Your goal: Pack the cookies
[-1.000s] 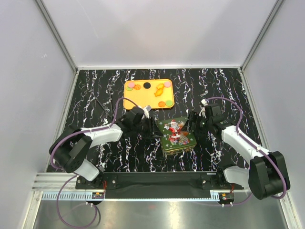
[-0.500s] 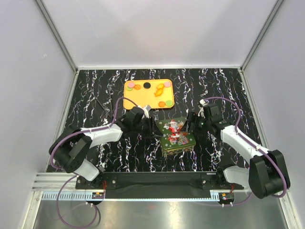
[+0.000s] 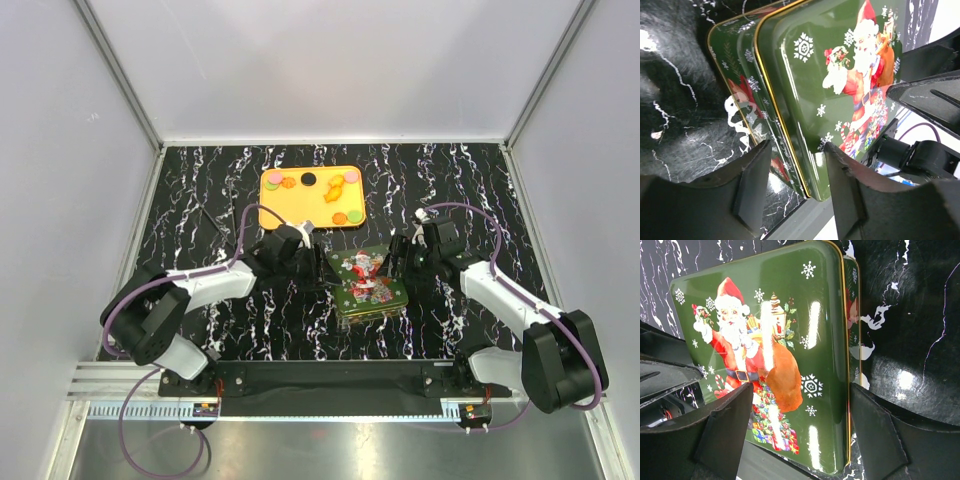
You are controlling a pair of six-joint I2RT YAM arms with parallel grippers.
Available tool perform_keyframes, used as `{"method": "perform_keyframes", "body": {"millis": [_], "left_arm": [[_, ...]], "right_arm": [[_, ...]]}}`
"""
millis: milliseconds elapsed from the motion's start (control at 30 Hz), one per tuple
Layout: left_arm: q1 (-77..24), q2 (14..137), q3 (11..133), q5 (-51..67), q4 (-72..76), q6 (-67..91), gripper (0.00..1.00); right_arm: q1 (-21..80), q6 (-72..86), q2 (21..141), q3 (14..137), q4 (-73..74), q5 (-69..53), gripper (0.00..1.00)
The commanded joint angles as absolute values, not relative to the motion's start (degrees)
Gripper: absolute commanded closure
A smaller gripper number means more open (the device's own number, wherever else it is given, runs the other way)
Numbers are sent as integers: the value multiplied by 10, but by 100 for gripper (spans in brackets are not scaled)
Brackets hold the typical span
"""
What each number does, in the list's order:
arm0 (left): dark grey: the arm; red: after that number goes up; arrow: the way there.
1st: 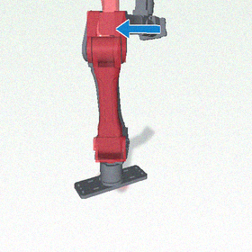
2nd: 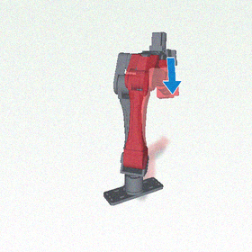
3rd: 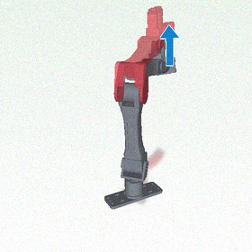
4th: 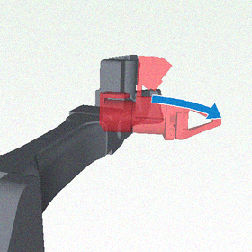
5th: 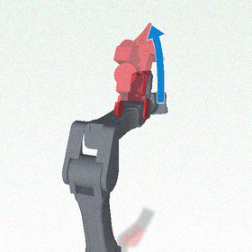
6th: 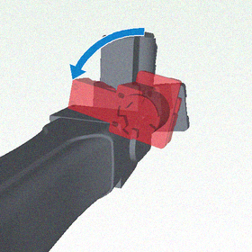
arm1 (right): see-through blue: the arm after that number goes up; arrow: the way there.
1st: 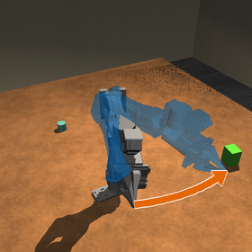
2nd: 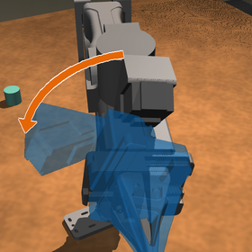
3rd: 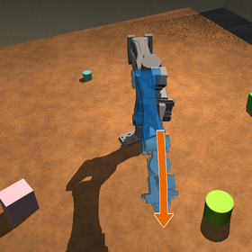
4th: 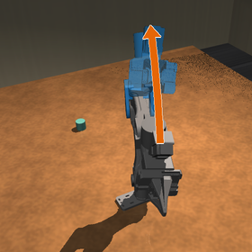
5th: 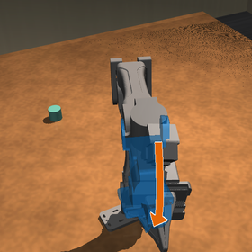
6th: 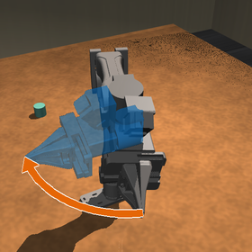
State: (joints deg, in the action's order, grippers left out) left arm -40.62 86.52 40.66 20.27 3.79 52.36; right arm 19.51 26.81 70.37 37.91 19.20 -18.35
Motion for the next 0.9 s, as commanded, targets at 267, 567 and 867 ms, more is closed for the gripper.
{"method": "perform_keyframes", "body": {"millis": [267,567,867], "left_arm": [[-413,860,405,185,56,520,36],[-420,879,410,191,76,529,37],[-421,882,408,185,77,532,41]], "right_arm": [[214,265,713,404,186,-173,17],[236,263,712,414,202,-148,17],[253,265,711,414,208,-130,17]]}}
